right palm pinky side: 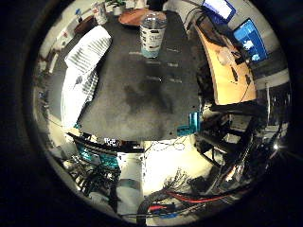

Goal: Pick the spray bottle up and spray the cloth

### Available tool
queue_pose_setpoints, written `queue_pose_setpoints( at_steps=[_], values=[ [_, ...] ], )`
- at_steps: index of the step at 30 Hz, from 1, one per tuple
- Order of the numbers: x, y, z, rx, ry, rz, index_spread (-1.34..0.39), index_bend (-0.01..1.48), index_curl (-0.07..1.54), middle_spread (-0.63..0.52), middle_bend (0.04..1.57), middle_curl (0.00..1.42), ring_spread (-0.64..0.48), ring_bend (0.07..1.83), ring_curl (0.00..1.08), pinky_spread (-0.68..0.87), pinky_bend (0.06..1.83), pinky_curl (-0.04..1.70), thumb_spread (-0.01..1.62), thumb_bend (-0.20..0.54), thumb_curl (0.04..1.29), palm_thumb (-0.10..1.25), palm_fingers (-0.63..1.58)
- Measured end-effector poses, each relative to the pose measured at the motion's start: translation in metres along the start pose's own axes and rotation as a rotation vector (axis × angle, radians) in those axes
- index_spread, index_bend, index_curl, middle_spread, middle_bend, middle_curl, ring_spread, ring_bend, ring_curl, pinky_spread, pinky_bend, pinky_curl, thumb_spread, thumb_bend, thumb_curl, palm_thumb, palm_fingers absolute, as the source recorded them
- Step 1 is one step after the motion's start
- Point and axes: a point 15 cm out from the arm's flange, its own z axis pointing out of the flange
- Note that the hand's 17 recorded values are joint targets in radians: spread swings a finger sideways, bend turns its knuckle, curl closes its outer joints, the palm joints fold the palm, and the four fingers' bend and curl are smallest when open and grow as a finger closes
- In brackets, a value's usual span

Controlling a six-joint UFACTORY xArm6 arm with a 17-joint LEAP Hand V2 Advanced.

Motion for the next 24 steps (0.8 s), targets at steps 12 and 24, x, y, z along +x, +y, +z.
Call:
queue_pose_setpoints(
  at_steps=[12,24],
  values=[
    [0.047,-0.004,-0.038,0.198,-0.092,0.080,-0.31,0.17,0.34,0.05,0.19,0.32,0.16,0.22,0.22,0.40,0.23,0.31,1.18,-0.015,0.45,0.87,0.31],
    [0.074,-0.004,-0.049,0.336,-0.170,0.125,-0.28,0.15,0.28,0.04,0.22,0.34,0.15,0.28,0.25,0.39,0.30,0.32,1.15,-0.017,0.46,0.86,0.27]
  ],
)
